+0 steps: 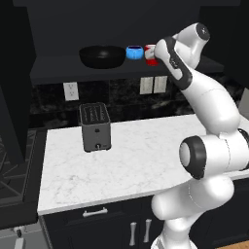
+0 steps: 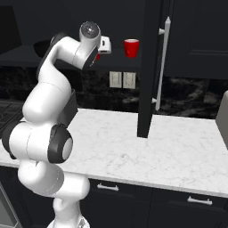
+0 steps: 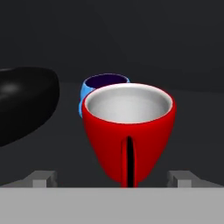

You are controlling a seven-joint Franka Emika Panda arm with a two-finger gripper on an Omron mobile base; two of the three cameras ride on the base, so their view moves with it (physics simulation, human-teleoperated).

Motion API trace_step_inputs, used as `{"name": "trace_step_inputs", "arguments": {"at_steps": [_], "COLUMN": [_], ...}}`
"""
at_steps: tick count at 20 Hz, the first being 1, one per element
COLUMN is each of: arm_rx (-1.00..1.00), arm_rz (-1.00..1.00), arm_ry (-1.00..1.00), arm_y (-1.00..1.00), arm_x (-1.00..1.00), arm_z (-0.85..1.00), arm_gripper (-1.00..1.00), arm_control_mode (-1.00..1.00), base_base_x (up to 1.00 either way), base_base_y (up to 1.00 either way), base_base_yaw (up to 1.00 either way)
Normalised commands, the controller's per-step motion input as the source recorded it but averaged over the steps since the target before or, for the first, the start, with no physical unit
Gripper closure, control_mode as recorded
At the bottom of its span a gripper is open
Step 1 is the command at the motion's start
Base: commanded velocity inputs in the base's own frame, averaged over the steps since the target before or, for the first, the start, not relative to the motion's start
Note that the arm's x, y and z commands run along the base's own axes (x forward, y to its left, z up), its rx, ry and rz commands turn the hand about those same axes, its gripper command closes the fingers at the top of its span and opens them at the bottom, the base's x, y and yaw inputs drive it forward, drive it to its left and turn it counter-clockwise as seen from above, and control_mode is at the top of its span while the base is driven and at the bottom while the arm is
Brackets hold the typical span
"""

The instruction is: Gather all objects into one cabinet and sort the glasses and bowls to opposite sides.

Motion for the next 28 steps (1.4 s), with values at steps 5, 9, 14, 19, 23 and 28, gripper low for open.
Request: {"name": "trace_step_inputs", "arguments": {"at_steps": [5,9,14,19,23,28], "arm_rx": [0.0,0.0,0.0,0.0,0.0,0.0], "arm_rz": [0.0,0.0,0.0,0.0,0.0,0.0], "arm_ry": [0.0,0.0,0.0,0.0,0.0,0.0], "arm_y": [0.0,0.0,0.0,0.0,0.0,0.0], "arm_x": [0.02,0.14,0.25,0.14,0.0,-0.01], "arm_z": [-0.01,0.0,-0.01,0.0,0.0,0.0], "arm_gripper": [-1.0,-1.0,-1.0,-1.0,1.0,1.0], "arm_control_mode": [-1.0,-1.0,-1.0,-1.0,-1.0,-1.0], "base_base_x": [0.0,0.0,0.0,0.0,0.0,0.0], "base_base_y": [0.0,0.0,0.0,0.0,0.0,0.0], "base_base_yaw": [0.0,0.0,0.0,0.0,0.0,0.0]}}
